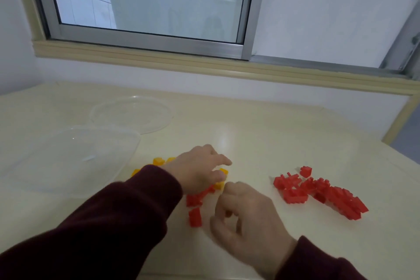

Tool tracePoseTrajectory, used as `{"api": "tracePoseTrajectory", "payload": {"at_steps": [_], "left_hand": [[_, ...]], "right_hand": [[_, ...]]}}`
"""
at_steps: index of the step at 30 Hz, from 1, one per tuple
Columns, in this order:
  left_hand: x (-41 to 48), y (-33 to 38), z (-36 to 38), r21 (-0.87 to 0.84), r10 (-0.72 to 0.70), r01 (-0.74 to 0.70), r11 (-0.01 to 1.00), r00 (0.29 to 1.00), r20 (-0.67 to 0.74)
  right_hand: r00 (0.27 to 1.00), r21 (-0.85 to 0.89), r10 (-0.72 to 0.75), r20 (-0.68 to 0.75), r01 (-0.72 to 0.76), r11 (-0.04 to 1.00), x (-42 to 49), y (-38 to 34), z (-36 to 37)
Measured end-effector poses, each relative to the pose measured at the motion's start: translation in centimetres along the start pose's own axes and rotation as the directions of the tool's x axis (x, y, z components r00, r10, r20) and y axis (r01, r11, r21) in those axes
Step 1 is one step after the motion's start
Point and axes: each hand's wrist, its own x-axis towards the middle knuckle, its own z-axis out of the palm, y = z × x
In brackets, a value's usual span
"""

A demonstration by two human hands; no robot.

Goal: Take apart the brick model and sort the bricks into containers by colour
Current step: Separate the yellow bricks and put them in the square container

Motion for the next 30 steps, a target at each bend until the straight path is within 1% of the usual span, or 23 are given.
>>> {"api": "tracePoseTrajectory", "payload": {"at_steps": [1, 3, 5, 7, 9, 12, 16, 18, 22, 23, 24, 26, 27, 28, 30], "left_hand": [[0.9, 0.4, 0.3, 0.043, -0.005, 0.001, 0.999, 0.997, 0.079], [2.1, 1.0, 1.3, 0.16, -0.009, -0.017, 0.987, 0.987, 0.16], [2.8, 1.5, 2.4, 0.247, 0.008, -0.051, 0.968, 0.985, 0.173], [3.2, 1.5, 3.0, 0.274, 0.037, -0.082, 0.958, 0.985, 0.166], [3.5, 1.4, 3.3, 0.222, 0.065, -0.102, 0.97, 0.984, 0.166], [4.0, 1.1, 3.5, 0.095, 0.09, -0.111, 0.989, 0.976, 0.199], [4.6, 0.7, 3.3, 0.031, 0.116, -0.126, 0.992, 0.97, 0.214], [4.8, 0.5, 3.0, -0.028, 0.111, -0.107, 0.994, 0.977, 0.181], [4.4, -0.4, 1.0, -0.213, 0.067, -0.062, 0.975, 0.998, 0.016], [4.0, -0.8, 0.3, -0.254, 0.051, -0.055, 0.966, 0.998, -0.025], [3.5, -1.1, -0.3, -0.282, 0.036, -0.053, 0.958, 0.997, -0.065], [2.3, -1.9, -1.1, -0.304, 0.019, -0.058, 0.951, 0.991, -0.129], [1.5, -2.1, -1.4, -0.304, 0.017, -0.063, 0.95, 0.988, -0.153], [0.9, -2.4, -1.5, -0.304, 0.015, -0.069, 0.95, 0.984, -0.177], [-0.5, -3.0, -1.5, -0.306, -0.006, -0.068, 0.949, 0.972, -0.237]], "right_hand": [[1.0, 0.02, -0.029, -0.005, 0.029, 0.999, -0.3, -0.4, -0.2], [0.995, 0.082, -0.093, -0.025, 0.095, 0.992, -0.8, -0.9, -0.3], [0.988, 0.118, -0.145, -0.049, 0.15, 0.982, -1.1, -1.0, -0.3], [0.989, 0.126, -0.143, -0.044, 0.148, 0.981, -1.2, -0.8, -0.1], [0.993, 0.109, -0.112, -0.025, 0.114, 0.987, -1.3, -0.6, 0.1], [0.998, 0.081, -0.064, -0.028, 0.066, 0.995, -1.5, -0.4, 0.3], [0.999, 0.057, -0.04, -0.023, 0.041, 0.998, -1.5, -0.3, 0.8], [0.999, 0.054, -0.027, -0.038, 0.029, 0.998, -1.4, -0.3, 0.9], [0.988, 0.058, 0.068, -0.136, -0.06, 0.996, -1.0, -0.1, 0.8], [0.99, 0.069, 0.083, -0.118, -0.075, 0.995, -0.9, 0.0, 0.8], [0.995, 0.067, 0.083, -0.063, -0.079, 0.995, -0.7, 0.1, 1.0], [0.989, 0.021, 0.052, 0.138, -0.056, 0.998, -0.2, 0.4, 1.8], [0.97, -0.021, 0.042, 0.238, -0.038, 0.999, 0.1, 0.5, 2.2], [0.952, -0.071, 0.027, 0.306, -0.005, 0.997, 0.5, 0.7, 2.7], [0.936, -0.156, -0.017, 0.353, 0.077, 0.985, 1.3, 1.1, 3.4]]}}
